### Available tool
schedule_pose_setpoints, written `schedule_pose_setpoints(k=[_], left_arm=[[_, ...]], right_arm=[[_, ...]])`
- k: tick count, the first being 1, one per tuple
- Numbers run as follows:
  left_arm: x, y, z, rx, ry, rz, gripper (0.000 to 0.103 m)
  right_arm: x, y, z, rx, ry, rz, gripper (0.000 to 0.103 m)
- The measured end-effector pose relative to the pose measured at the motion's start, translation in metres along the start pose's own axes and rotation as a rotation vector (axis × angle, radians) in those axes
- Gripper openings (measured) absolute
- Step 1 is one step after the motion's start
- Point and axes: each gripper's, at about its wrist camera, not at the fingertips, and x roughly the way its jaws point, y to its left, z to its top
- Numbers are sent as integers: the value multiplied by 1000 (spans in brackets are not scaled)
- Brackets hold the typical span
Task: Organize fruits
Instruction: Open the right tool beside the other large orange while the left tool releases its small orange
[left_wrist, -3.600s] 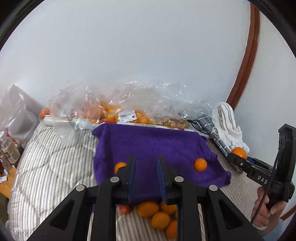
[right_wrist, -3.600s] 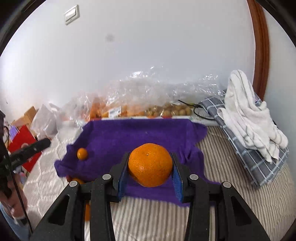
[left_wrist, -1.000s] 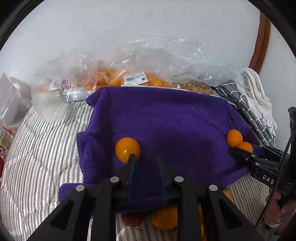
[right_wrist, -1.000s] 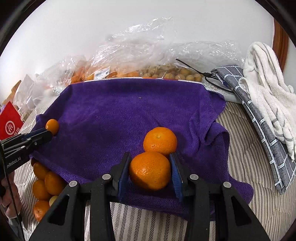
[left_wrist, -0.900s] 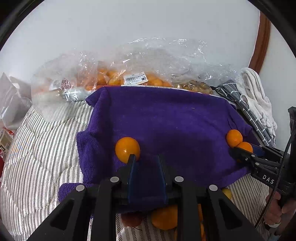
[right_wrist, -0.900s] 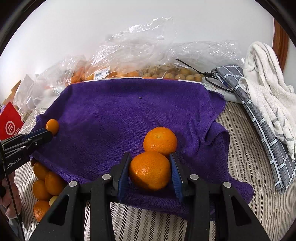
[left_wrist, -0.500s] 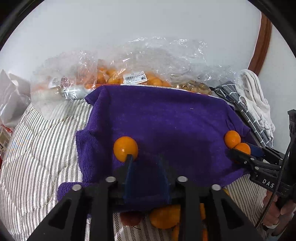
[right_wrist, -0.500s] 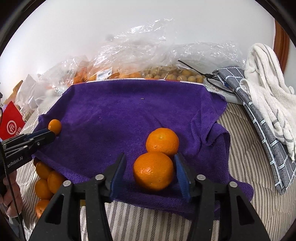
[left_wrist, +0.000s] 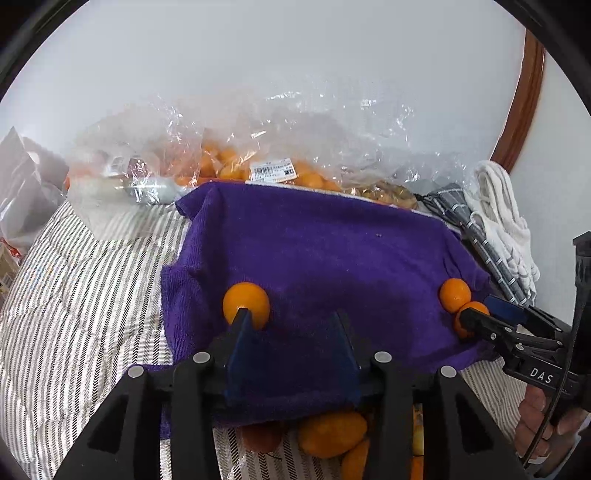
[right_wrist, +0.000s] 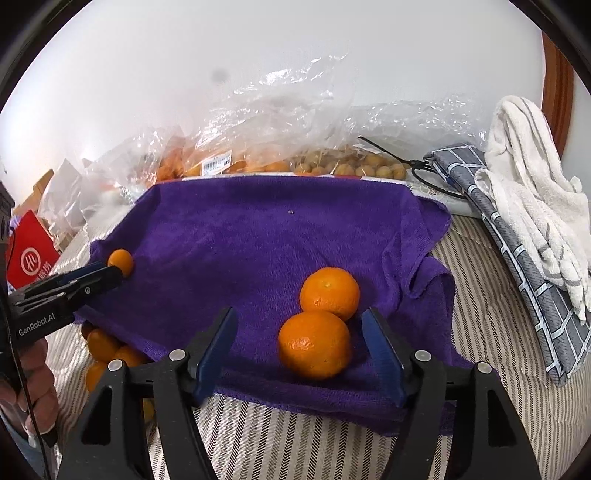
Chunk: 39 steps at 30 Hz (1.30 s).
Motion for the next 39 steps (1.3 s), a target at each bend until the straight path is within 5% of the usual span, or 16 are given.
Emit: schedule_pose_setpoints(k=[24, 39], left_arm=[[-50, 18, -31, -12, -93, -4, 47], [-59, 48, -55, -68, 1, 57, 47]], right_arm=[[-46, 24, -36, 16, -12, -72, 73], [-54, 57, -61, -24, 18, 39, 62]])
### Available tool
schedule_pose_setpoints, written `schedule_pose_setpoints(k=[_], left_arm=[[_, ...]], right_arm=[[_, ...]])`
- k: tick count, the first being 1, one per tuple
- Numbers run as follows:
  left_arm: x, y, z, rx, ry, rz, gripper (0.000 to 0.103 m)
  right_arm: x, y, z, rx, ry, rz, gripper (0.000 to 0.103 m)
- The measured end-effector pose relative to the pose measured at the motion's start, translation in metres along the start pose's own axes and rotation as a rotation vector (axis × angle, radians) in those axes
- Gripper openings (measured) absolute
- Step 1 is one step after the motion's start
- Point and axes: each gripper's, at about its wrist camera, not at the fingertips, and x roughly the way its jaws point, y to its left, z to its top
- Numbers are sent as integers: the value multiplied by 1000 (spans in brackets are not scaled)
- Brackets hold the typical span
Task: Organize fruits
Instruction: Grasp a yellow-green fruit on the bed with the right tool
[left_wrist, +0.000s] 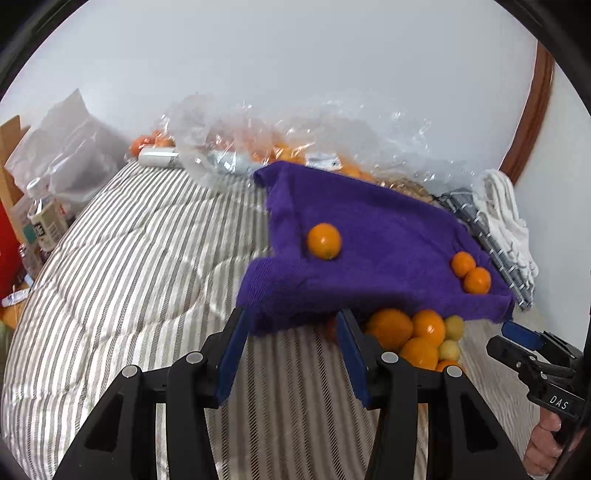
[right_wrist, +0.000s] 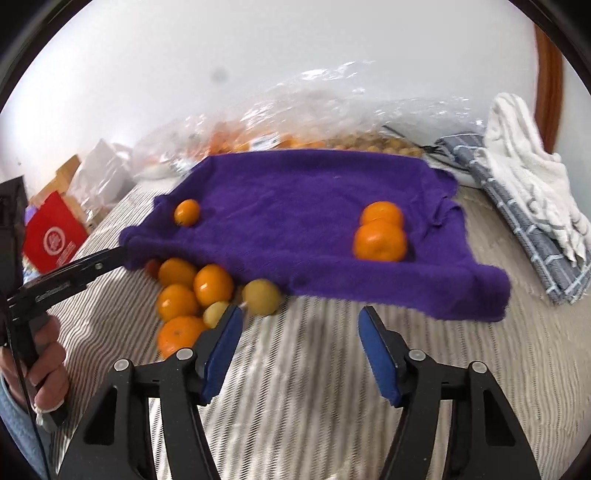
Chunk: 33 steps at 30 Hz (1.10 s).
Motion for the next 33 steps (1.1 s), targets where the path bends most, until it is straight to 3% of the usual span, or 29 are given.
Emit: schedule_pose_setpoints(k=[6, 13, 18, 21, 26, 33], left_arm=[[-6, 5, -9, 1, 23, 4, 47], [-2, 8, -9, -12, 51, -4, 47], [0, 7, -10, -1, 59, -8, 47], [0, 3, -10, 14, 60, -20, 47], [6, -12, -10, 67, 82, -70, 47], [31, -36, -1, 109, 139, 2, 45]], right_arm=[[24, 9, 5, -16, 57, 19, 47], [48, 5, 20, 46, 102, 94, 46], [57, 6, 21, 46, 112, 95, 27], [52, 2, 19, 46, 109, 109, 27], [28, -14, 16, -7, 35, 20, 27], [16, -43, 7, -21, 0, 15, 27]])
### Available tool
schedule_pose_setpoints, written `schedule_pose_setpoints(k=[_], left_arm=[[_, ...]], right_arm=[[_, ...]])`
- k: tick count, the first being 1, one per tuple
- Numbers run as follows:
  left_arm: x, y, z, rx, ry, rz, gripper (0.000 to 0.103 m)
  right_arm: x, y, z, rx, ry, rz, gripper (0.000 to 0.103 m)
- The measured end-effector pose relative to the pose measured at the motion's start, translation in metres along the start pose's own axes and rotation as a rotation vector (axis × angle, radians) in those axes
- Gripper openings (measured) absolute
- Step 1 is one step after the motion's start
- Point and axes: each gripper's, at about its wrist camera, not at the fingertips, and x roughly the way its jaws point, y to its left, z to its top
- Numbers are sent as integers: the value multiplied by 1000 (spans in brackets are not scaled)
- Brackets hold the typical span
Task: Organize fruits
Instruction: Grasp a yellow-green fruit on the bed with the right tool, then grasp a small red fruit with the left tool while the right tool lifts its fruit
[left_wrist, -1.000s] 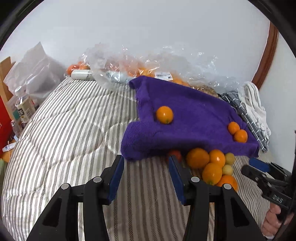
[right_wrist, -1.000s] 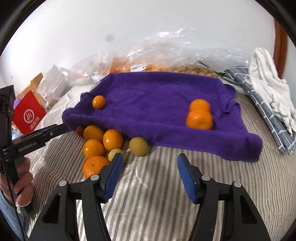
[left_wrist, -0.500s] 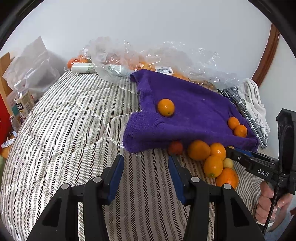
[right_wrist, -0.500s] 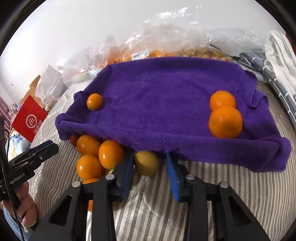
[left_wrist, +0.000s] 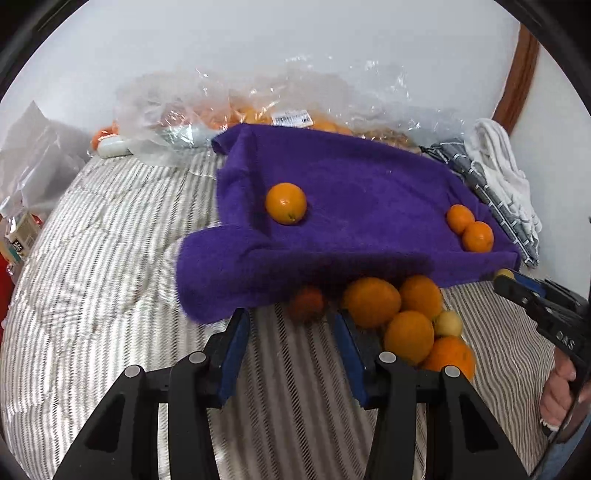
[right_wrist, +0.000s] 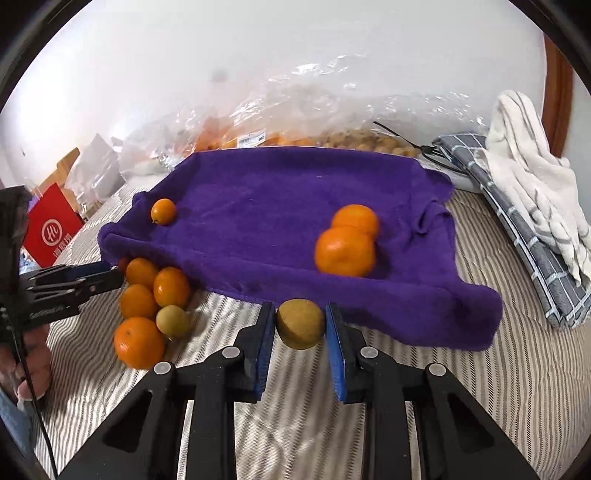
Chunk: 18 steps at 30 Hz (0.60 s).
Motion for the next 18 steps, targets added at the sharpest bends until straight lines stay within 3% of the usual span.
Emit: schedule_pose_setpoints(k=[4, 9, 13, 18], left_arm=[[6, -8, 3, 3, -1, 53, 42], [9, -6, 5, -34, -10, 65, 39], [8, -6, 3, -33, -15, 40, 23], [0, -2, -3, -59, -36, 6, 23]], right_arm=[[1, -9, -3, 19, -6, 10, 27], [2, -10, -4, 18, -2, 21, 27], [6, -7, -6, 9, 9, 21, 27], [6, -8, -6, 17, 3, 23, 27]])
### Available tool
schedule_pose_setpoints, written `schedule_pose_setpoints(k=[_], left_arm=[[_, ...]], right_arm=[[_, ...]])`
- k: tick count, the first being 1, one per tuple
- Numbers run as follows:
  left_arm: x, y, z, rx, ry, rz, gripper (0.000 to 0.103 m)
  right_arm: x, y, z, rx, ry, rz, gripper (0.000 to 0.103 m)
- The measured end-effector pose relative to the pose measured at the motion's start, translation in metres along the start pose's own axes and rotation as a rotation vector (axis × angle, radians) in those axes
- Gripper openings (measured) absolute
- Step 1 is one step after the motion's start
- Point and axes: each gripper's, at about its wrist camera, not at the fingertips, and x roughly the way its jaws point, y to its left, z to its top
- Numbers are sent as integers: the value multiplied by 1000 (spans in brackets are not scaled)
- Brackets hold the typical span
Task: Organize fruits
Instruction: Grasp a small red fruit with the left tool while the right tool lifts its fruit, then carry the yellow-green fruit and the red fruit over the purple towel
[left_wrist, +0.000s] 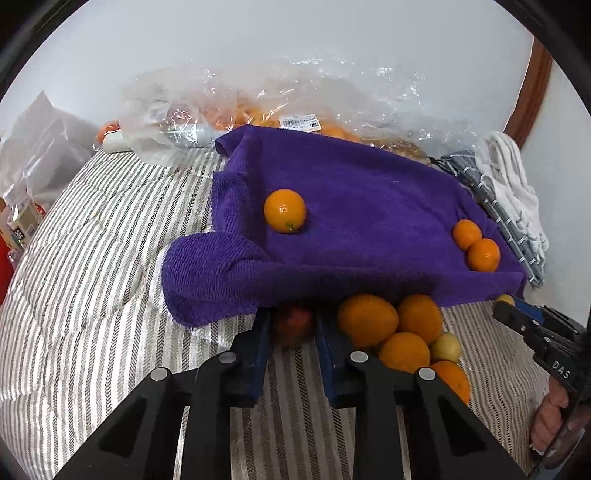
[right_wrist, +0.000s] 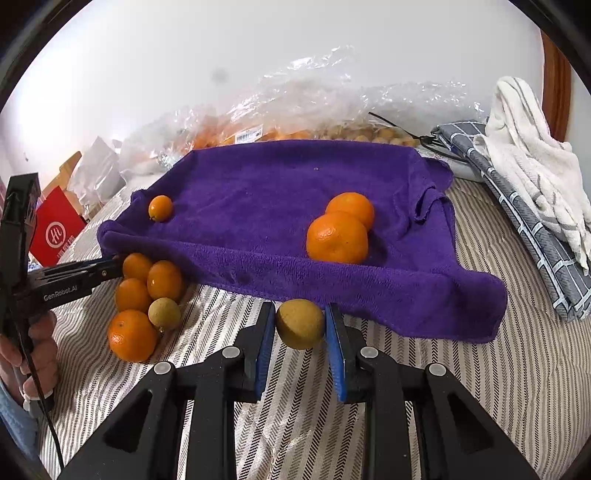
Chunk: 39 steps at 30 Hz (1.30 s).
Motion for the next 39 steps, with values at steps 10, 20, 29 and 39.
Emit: schedule_pose_setpoints(k=[10, 20, 29, 39], left_arm=[[-16, -7, -4, 15, -65, -27, 23], [-40, -3, 3, 17, -177, -9, 23], [-68, -6, 24, 6, -228, -55, 23], [-77, -21, 67, 14, -285, -46, 23]], right_arm=[[-7, -3, -2, 19, -38, 5, 27], [-19, -3, 3, 59, -62, -5, 27], [-48, 10, 32, 18, -99, -57, 27], [-46, 10, 80, 24, -162, -63, 27]])
